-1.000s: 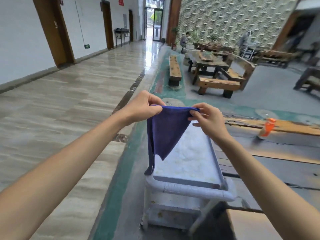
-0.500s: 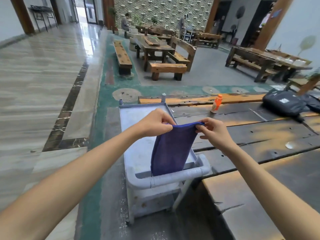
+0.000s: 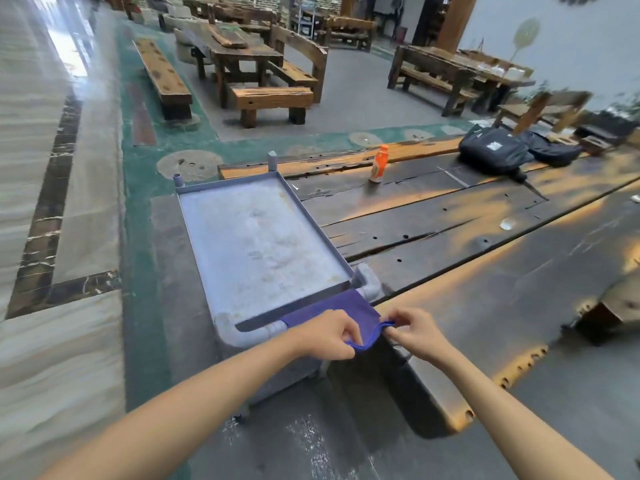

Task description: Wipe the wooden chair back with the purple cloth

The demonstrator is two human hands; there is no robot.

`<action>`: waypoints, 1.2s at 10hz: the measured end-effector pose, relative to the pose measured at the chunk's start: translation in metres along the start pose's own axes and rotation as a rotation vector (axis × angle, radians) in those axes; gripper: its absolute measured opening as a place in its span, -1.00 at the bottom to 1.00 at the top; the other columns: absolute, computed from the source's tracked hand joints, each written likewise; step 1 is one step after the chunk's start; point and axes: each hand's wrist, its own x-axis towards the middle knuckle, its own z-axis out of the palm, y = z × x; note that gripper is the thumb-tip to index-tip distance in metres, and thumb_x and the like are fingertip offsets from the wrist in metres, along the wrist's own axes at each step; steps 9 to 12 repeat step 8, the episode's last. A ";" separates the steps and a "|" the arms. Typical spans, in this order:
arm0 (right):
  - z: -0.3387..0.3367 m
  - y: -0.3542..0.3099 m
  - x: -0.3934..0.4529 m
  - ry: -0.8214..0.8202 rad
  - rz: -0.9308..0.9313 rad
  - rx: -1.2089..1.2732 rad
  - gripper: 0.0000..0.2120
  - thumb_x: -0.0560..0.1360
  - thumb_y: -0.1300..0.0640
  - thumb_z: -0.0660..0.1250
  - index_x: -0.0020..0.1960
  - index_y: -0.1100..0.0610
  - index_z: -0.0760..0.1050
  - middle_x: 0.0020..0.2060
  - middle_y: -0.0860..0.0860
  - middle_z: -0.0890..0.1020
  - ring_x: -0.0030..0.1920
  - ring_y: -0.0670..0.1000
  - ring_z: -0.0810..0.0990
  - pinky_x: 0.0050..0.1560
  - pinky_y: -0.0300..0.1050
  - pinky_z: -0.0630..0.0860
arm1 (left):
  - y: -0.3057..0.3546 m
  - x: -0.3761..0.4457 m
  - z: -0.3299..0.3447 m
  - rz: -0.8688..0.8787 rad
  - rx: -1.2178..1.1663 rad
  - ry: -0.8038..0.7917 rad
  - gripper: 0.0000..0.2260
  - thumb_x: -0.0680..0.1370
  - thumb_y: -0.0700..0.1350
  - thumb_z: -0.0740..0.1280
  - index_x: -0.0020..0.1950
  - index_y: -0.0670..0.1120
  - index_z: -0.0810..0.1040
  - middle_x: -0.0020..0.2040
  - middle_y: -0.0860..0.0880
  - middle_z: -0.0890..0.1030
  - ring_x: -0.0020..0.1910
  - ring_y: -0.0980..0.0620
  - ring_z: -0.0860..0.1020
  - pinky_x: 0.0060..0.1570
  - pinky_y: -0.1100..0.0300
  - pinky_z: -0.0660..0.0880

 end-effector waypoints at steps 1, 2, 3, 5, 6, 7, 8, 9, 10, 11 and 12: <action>0.031 0.022 -0.018 -0.023 0.037 0.039 -0.80 0.46 0.30 0.48 -0.01 0.04 0.70 -0.08 -0.15 0.73 -0.16 -0.22 0.69 0.01 -0.35 0.57 | -0.017 0.008 0.038 -0.051 0.190 -0.046 -0.71 0.44 -0.23 0.31 0.13 -0.08 0.65 -0.04 -0.05 0.67 -0.19 0.12 0.53 -0.21 0.23 0.43; 0.060 0.033 -0.028 -0.026 0.085 0.033 -0.76 0.50 0.26 0.46 0.06 -0.05 0.67 0.01 -0.21 0.69 -0.13 -0.24 0.68 0.04 -0.29 0.55 | -0.035 0.010 0.057 -0.139 0.357 -0.061 -0.71 0.46 -0.25 0.29 0.16 -0.11 0.61 0.13 -0.12 0.64 0.10 -0.17 0.57 0.03 -0.01 0.55; 0.078 0.033 -0.030 -0.048 0.111 -0.012 -0.67 0.54 0.17 0.42 0.28 -0.05 0.60 0.14 -0.18 0.68 -0.03 -0.19 0.67 0.16 -0.11 0.58 | -0.049 0.010 0.055 -0.154 0.407 -0.067 -0.73 0.46 -0.22 0.28 0.14 -0.13 0.60 0.09 -0.16 0.58 0.06 -0.21 0.57 -0.01 -0.05 0.56; 0.069 0.008 -0.025 -0.009 0.090 -0.027 -0.59 0.56 0.10 0.37 0.39 -0.09 0.50 0.31 -0.14 0.59 0.21 -0.09 0.60 0.28 -0.11 0.52 | -0.057 0.004 0.017 -0.040 0.261 -0.007 -0.70 0.50 -0.11 0.27 0.18 -0.06 0.64 -0.07 0.02 0.51 0.04 -0.03 0.50 0.00 0.07 0.46; 0.048 -0.012 -0.017 0.086 0.059 -0.057 -0.61 0.58 0.12 0.35 0.41 -0.02 0.51 0.38 -0.05 0.57 0.37 0.00 0.52 0.41 -0.04 0.44 | -0.050 0.001 -0.015 0.018 0.198 0.086 -0.71 0.52 -0.11 0.26 0.18 -0.02 0.66 -0.07 0.05 0.49 0.02 0.03 0.50 0.01 0.12 0.45; 0.026 -0.031 -0.010 0.197 0.040 -0.079 -0.61 0.58 0.13 0.36 0.41 0.00 0.50 0.48 0.01 0.47 0.51 0.01 0.39 0.46 -0.09 0.31 | -0.042 0.002 -0.049 0.055 0.194 0.172 -0.73 0.56 -0.12 0.27 0.22 -0.01 0.63 0.08 -0.08 0.49 0.01 -0.05 0.54 0.11 0.06 0.49; 0.007 -0.052 -0.005 0.283 0.009 -0.096 -0.59 0.58 0.11 0.34 0.43 -0.02 0.48 0.53 0.02 0.40 0.54 0.04 0.35 0.51 -0.04 0.26 | -0.034 0.000 -0.080 0.074 0.206 0.251 -0.71 0.59 -0.12 0.28 0.29 -0.02 0.59 0.20 -0.10 0.48 0.14 -0.08 0.54 0.19 0.05 0.45; 0.007 -0.052 -0.005 0.283 0.009 -0.096 -0.59 0.58 0.11 0.34 0.43 -0.02 0.48 0.53 0.02 0.40 0.54 0.04 0.35 0.51 -0.04 0.26 | -0.034 0.000 -0.080 0.074 0.206 0.251 -0.71 0.59 -0.12 0.28 0.29 -0.02 0.59 0.20 -0.10 0.48 0.14 -0.08 0.54 0.19 0.05 0.45; 0.007 -0.052 -0.005 0.283 0.009 -0.096 -0.59 0.58 0.11 0.34 0.43 -0.02 0.48 0.53 0.02 0.40 0.54 0.04 0.35 0.51 -0.04 0.26 | -0.034 0.000 -0.080 0.074 0.206 0.251 -0.71 0.59 -0.12 0.28 0.29 -0.02 0.59 0.20 -0.10 0.48 0.14 -0.08 0.54 0.19 0.05 0.45; 0.007 -0.052 -0.005 0.283 0.009 -0.096 -0.59 0.58 0.11 0.34 0.43 -0.02 0.48 0.53 0.02 0.40 0.54 0.04 0.35 0.51 -0.04 0.26 | -0.034 0.000 -0.080 0.074 0.206 0.251 -0.71 0.59 -0.12 0.28 0.29 -0.02 0.59 0.20 -0.10 0.48 0.14 -0.08 0.54 0.19 0.05 0.45; 0.007 -0.052 -0.005 0.283 0.009 -0.096 -0.59 0.58 0.11 0.34 0.43 -0.02 0.48 0.53 0.02 0.40 0.54 0.04 0.35 0.51 -0.04 0.26 | -0.034 0.000 -0.080 0.074 0.206 0.251 -0.71 0.59 -0.12 0.28 0.29 -0.02 0.59 0.20 -0.10 0.48 0.14 -0.08 0.54 0.19 0.05 0.45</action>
